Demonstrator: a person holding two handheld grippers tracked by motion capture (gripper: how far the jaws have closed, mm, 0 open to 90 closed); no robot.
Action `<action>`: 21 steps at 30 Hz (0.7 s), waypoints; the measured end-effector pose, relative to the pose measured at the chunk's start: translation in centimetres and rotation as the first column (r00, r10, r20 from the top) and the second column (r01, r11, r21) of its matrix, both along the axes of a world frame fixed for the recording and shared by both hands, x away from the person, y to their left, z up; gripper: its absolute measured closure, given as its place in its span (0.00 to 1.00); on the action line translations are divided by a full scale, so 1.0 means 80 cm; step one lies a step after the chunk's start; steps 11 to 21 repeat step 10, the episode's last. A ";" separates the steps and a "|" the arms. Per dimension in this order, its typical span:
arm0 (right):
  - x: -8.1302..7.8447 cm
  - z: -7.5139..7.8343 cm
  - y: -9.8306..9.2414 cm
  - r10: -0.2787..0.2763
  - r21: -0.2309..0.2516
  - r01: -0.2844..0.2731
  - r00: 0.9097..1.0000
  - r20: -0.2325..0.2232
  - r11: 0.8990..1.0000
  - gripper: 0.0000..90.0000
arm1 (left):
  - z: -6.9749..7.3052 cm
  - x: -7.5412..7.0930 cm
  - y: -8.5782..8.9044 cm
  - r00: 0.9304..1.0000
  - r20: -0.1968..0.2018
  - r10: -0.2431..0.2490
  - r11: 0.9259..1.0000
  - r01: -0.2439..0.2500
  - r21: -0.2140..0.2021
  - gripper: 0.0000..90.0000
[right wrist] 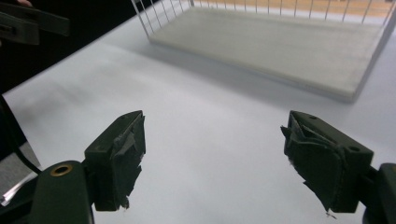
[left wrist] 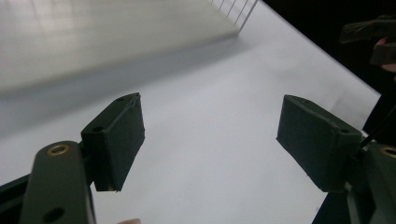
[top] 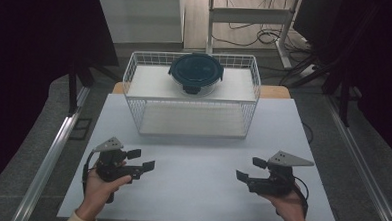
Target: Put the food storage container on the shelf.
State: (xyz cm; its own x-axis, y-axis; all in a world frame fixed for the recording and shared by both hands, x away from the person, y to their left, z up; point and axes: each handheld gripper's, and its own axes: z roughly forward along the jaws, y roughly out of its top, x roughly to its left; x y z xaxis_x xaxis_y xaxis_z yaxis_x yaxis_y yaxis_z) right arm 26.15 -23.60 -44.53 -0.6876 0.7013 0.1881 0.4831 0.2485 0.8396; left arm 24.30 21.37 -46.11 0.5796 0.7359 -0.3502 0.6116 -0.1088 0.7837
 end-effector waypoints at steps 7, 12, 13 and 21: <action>-0.004 0.000 0.003 -0.009 -0.007 0.009 1.000 0.026 1.000 0.21 | -0.011 -0.008 0.002 1.000 -0.007 0.021 1.000 -0.021 -0.007 0.24; -0.011 -0.005 -0.001 -0.011 -0.018 0.011 0.999 0.042 1.000 0.20 | -0.011 -0.012 0.001 1.000 0.003 0.015 1.000 -0.015 -0.001 0.24; -0.011 -0.005 -0.001 -0.011 -0.018 0.011 0.999 0.042 1.000 0.20 | -0.011 -0.012 0.001 1.000 0.003 0.015 1.000 -0.015 -0.001 0.24; -0.011 -0.005 -0.001 -0.011 -0.018 0.011 0.999 0.042 1.000 0.20 | -0.011 -0.012 0.001 1.000 0.003 0.015 1.000 -0.015 -0.001 0.24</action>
